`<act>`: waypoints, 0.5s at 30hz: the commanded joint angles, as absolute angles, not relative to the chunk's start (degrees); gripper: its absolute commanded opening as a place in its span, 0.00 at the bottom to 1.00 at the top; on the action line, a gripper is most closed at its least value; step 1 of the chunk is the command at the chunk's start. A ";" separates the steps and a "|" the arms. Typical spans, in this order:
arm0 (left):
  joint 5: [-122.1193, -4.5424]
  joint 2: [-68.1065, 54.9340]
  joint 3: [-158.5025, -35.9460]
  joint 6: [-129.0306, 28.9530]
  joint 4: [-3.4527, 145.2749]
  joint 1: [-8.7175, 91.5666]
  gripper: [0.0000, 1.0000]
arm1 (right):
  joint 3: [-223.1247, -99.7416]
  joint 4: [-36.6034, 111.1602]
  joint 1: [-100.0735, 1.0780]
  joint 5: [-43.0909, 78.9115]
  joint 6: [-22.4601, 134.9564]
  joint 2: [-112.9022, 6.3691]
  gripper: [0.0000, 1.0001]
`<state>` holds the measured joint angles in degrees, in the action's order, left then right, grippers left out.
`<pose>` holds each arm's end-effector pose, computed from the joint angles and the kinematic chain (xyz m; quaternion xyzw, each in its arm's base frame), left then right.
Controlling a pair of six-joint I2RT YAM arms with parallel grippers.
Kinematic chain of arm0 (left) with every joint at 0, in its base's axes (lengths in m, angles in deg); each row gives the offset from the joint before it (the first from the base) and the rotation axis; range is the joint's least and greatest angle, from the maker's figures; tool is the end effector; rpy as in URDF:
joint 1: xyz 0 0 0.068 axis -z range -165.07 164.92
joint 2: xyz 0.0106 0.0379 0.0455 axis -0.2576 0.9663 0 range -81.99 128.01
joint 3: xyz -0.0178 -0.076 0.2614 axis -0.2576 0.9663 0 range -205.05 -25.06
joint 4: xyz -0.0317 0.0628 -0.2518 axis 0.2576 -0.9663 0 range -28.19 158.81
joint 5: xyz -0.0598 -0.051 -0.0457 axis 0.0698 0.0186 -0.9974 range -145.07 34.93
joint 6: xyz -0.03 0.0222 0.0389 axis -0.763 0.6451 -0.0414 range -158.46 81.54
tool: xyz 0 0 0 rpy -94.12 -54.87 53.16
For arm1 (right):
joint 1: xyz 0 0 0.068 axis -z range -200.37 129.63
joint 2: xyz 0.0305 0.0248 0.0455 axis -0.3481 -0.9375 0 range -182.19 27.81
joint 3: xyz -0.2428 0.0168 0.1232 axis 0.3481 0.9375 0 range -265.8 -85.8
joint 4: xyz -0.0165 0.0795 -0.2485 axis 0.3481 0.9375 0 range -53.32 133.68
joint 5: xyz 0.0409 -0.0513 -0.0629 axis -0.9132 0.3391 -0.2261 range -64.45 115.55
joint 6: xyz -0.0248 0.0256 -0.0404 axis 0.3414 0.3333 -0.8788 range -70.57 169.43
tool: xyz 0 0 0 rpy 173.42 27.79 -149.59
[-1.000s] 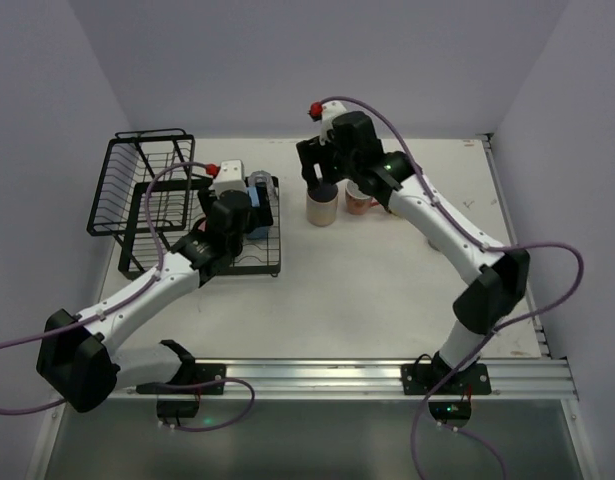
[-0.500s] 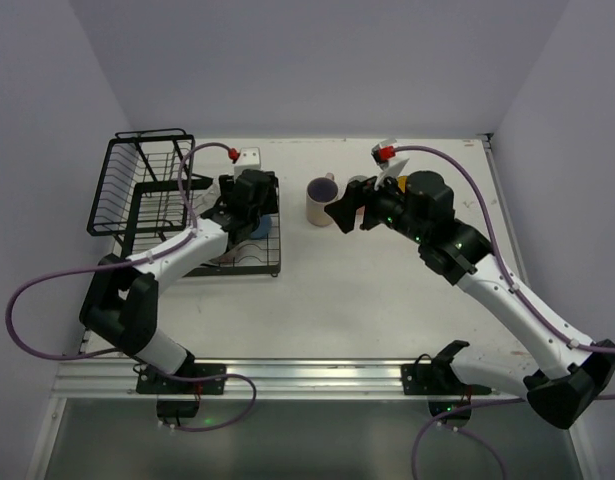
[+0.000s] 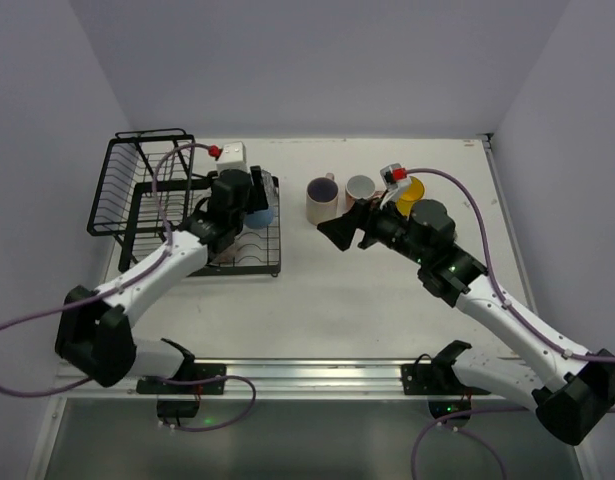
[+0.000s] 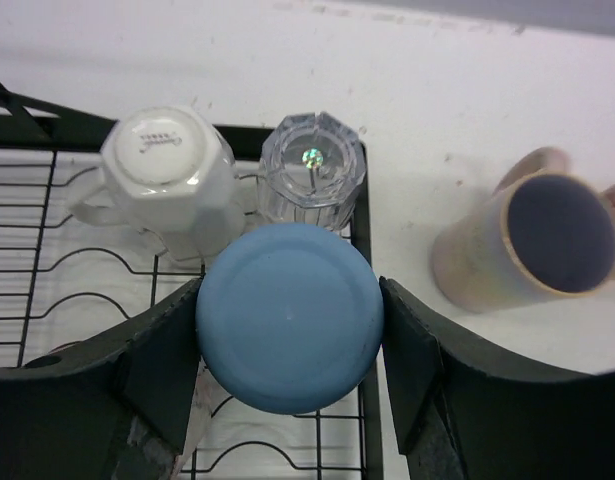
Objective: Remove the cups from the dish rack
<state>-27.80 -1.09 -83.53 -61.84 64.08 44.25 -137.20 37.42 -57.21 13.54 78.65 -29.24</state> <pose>0.2884 -0.1433 0.2879 -0.0797 0.8346 -0.0447 0.5433 0.1830 0.1464 0.3586 -0.1189 0.7351 0.4267 0.5133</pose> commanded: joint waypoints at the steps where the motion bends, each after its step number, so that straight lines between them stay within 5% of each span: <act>1: -31.59 -14.12 -81.93 -64.47 67.31 44.46 0.17 | -131.52 19.22 -57.28 6.93 91.16 -30.63 0.91; 8: -47.49 -32.22 -71.93 -76.39 73.28 44.37 0.14 | -124.48 0.58 -58.07 4.19 102.24 -33.09 0.93; 15: -61.39 -38.31 -65.14 -87.84 83.65 44.37 0.13 | -122.89 -2.07 -58.43 4.28 104.10 -32.66 0.93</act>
